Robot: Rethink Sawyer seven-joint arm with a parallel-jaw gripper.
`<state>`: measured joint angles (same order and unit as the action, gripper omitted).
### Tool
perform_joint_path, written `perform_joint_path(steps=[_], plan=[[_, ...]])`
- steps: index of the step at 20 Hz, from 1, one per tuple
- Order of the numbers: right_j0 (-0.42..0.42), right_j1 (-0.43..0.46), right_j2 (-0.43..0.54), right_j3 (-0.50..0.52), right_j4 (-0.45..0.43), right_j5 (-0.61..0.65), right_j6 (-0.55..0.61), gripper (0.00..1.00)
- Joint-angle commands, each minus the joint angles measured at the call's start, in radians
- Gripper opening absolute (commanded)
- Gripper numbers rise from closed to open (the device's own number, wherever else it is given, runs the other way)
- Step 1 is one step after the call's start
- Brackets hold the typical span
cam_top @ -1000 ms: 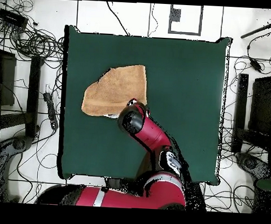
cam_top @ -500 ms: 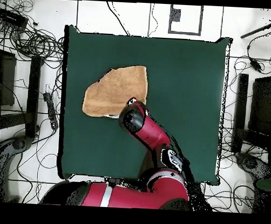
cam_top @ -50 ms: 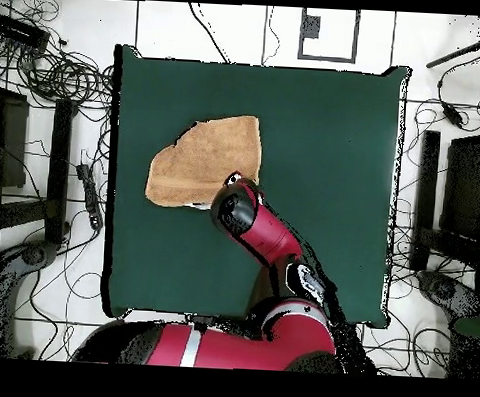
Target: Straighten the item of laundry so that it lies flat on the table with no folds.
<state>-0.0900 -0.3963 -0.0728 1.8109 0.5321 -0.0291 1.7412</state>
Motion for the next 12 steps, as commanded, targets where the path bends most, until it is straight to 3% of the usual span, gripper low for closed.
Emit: perform_joint_path(steps=[1, 4, 12], plan=[[0.019, 0.014, 0.081, -0.030, 0.007, 0.005, 0.212, 0.00], [0.034, 0.011, 0.040, -0.030, -0.004, 0.028, 0.183, 0.00], [-0.067, -0.017, 0.101, 0.099, -0.110, -0.018, 0.196, 0.00]])
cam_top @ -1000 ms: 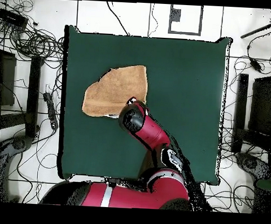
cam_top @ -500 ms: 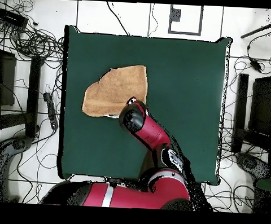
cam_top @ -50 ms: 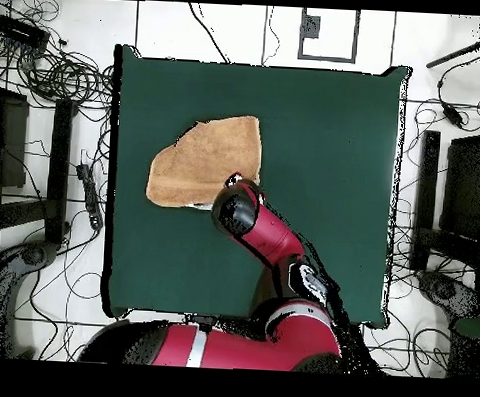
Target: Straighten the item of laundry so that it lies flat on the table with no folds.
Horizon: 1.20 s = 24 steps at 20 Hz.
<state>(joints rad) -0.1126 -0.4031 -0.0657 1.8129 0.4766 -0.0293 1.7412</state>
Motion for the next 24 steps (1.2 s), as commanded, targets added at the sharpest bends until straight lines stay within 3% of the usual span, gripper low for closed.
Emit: perform_joint_path(steps=[1, 10, 24], plan=[[-0.051, -0.015, 0.095, 0.104, -0.061, -0.014, 0.201, 0.00], [-0.081, -0.026, 0.116, 0.174, -0.111, -0.034, 0.235, 0.00], [-0.037, 0.000, 0.053, 0.130, -0.091, 0.031, 0.197, 0.00]])
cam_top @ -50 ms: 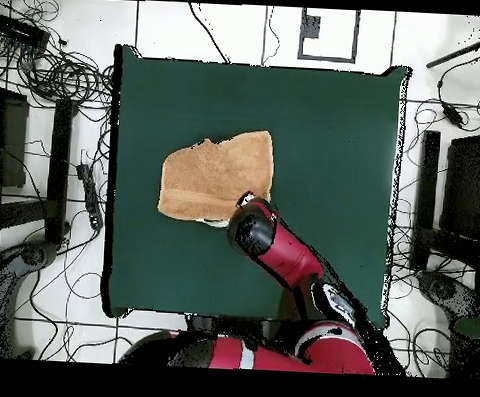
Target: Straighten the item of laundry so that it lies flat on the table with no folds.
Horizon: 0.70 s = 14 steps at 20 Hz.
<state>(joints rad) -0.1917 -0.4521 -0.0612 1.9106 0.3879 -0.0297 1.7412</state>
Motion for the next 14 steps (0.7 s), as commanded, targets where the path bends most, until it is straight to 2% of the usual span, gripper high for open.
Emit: perform_joint_path(steps=[1, 5, 14], plan=[[0.046, 0.052, 0.040, 0.029, 0.000, 0.035, 0.194, 0.00], [0.057, 0.054, 0.018, 0.036, -0.003, 0.034, 0.191, 0.00], [0.014, 0.027, 0.045, 0.106, -0.045, 0.009, 0.197, 0.00]])
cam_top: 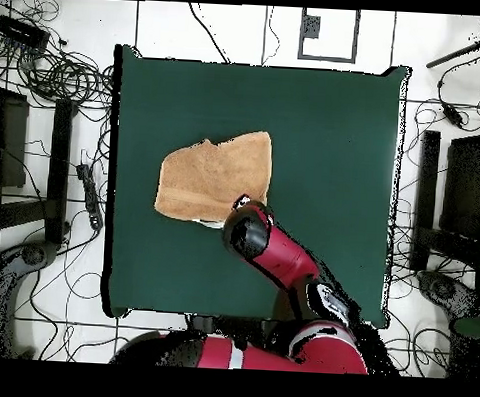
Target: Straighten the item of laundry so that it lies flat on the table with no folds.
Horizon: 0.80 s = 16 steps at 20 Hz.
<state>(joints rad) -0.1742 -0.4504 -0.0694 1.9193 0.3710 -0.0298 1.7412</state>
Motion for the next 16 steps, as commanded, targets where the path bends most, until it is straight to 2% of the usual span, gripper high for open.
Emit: perform_joint_path(steps=[1, 16], plan=[[-0.003, 0.023, 0.049, 0.096, -0.030, 0.016, 0.194, 0.00], [-0.066, -0.016, 0.049, 0.153, -0.104, 0.003, 0.195, 0.00]])
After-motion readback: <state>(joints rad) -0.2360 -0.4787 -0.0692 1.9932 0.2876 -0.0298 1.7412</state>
